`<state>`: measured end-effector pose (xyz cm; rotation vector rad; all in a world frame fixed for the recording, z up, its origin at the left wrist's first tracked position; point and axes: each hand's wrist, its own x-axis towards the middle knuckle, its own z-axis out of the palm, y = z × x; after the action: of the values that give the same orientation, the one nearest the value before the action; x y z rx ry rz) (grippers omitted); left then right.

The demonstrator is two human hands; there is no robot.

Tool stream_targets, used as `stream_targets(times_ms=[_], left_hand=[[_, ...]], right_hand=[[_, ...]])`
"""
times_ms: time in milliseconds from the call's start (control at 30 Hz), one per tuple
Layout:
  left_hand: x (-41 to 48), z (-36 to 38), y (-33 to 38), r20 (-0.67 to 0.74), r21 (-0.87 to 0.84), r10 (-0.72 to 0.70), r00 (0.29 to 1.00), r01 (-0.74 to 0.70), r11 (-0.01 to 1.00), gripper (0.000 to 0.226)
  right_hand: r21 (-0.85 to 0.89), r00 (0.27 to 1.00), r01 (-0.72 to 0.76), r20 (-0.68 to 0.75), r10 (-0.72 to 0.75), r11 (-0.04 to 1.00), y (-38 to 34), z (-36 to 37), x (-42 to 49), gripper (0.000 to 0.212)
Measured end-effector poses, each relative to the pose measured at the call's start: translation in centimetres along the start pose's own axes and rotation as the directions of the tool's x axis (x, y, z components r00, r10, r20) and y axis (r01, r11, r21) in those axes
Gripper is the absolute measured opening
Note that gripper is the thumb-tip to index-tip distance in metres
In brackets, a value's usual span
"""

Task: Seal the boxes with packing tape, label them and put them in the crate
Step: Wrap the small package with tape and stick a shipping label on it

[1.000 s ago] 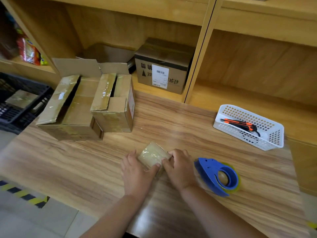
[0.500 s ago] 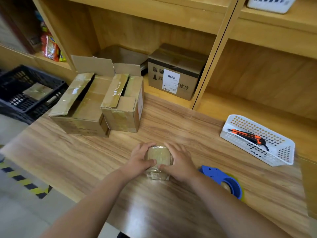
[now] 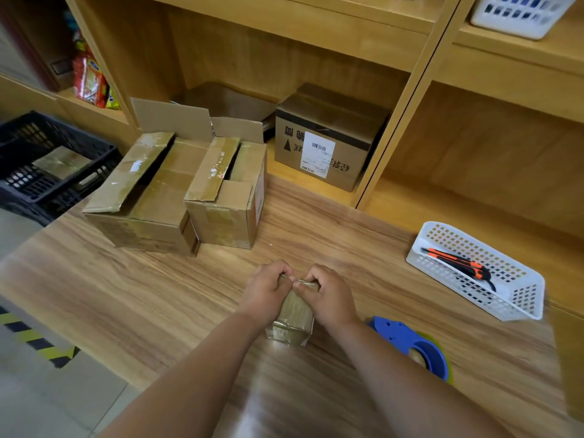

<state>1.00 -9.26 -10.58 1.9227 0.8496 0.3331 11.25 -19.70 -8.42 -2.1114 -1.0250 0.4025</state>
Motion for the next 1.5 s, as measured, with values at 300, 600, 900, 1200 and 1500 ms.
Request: stream_targets(times_ms=[300, 600, 900, 1200, 1500], left_hand=[[0.3, 0.2, -0.6, 0.020, -0.068, 0.026, 0.999, -0.024, 0.997, 0.023], [0.7, 0.0, -0.7, -0.013, -0.137, 0.083, 0.996, -0.084, 0.987, 0.030], [1.1, 0.0, -1.4, -0.047, -0.019, 0.165, 0.985, -0.166, 0.986, 0.035], [1.4, 0.2, -2.0, 0.018, -0.081, 0.126, 0.992, -0.124, 0.989, 0.018], [1.0, 0.2, -1.7, 0.050, -0.158, 0.059, 0.997, -0.050, 0.986, 0.024]], right_hand=[[-0.017, 0.967, -0.253, 0.014, 0.254, 0.967, -1.3, 0.3, 1.0, 0.033], [-0.077, 0.944, -0.316, 0.070, 0.322, 0.946, -2.6, -0.1, 1.2, 0.030], [0.069, 0.881, -0.375, 0.336, 0.332, 0.925, -2.3, -2.9, 2.3, 0.031], [-0.068, 0.948, -0.299, 0.093, 0.304, 0.952, -2.8, -1.7, 0.0, 0.003], [-0.236, 0.941, -0.207, 0.217, 0.259, 0.949, -3.7, -0.4, -1.9, 0.087]])
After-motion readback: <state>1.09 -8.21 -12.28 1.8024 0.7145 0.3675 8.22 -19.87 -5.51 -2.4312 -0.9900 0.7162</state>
